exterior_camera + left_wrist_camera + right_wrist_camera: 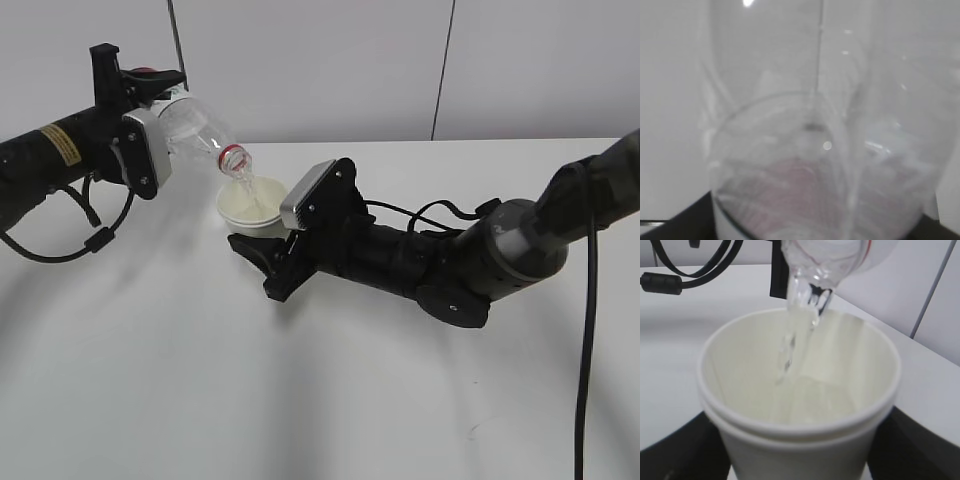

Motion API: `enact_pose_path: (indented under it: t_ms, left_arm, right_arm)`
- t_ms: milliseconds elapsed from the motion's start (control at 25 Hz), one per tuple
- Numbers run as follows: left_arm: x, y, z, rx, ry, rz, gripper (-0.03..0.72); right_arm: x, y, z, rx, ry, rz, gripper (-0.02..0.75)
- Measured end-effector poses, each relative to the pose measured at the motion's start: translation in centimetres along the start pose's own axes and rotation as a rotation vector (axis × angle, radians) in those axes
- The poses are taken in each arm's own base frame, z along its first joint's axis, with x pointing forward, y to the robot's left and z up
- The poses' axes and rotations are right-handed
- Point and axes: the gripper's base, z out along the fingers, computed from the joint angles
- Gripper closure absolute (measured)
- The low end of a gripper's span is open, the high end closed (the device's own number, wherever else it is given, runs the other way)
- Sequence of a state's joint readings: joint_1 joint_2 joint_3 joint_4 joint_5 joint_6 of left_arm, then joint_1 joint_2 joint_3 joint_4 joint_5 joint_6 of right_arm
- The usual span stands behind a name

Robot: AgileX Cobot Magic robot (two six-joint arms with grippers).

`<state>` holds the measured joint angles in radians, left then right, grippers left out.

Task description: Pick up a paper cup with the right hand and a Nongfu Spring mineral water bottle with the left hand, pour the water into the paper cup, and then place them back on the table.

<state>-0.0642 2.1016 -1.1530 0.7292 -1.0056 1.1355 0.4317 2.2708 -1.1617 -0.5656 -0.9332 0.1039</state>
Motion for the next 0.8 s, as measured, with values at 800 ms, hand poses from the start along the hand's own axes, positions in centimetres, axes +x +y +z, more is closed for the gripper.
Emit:
enact_pose_path:
  t_ms: [800]
  left_arm:
    - [0.45,-0.74,-0.02,0.064,0.075,-0.566,0.298]
  right_arm:
    - [-0.21,-0.53,0.01,0.055,-0.021,0.042,0.213]
